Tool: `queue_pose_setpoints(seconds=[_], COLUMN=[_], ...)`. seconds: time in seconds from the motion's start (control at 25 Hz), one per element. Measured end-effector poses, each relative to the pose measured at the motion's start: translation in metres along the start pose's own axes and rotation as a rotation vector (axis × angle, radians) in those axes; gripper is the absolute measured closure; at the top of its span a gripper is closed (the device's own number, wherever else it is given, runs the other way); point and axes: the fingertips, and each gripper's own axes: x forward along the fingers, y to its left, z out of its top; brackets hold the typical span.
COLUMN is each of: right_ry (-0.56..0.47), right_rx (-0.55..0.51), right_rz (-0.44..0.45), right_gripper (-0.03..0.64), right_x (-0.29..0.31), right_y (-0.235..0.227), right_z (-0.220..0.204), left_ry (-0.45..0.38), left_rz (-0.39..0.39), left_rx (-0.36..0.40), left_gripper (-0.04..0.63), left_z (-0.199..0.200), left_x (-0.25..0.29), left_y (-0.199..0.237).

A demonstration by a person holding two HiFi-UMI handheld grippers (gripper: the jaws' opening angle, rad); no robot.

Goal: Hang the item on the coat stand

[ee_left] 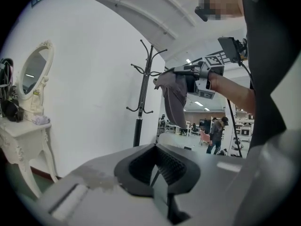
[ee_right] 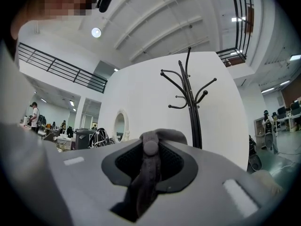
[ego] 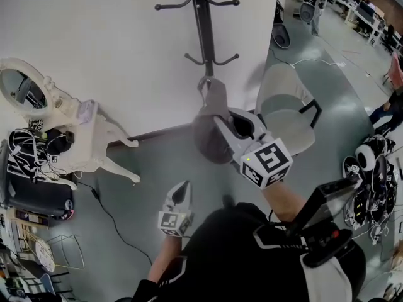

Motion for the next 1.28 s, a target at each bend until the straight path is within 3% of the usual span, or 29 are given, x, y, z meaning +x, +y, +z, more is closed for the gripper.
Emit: queue_pose_setpoints(seconds=[0.4, 0.68, 1.0, 1.28], right_ry=[0.057, 0.116, 0.142, 0.192], right_rx=[0.016, 0.034, 0.014, 0.023], right_rz=[0.012, -0.073, -0.210, -0.277], right_gripper=[0.532, 0.532, 0.532, 0.532], right_x=[0.039, 0.065, 0.094, 0.106], right_y=[-0.031, -0.041, -0.039, -0.038], right_z=[-0.042, -0.076, -0.088, -0.116], left_ry=[0.098, 0.152, 0.164, 0.181], left_rz=[0.058, 0.088, -0.035, -0.116], left_rx=[-0.026, 0.034, 0.011, -0.011], left_gripper=[0.572, 0.575, 0.574, 0.574], left_z=[-0.039, -0.046, -0.047, -0.059], left_x=[0.042, 0.046, 0.045, 0.048], left_y=[0.049, 0.086, 0.123, 0.127])
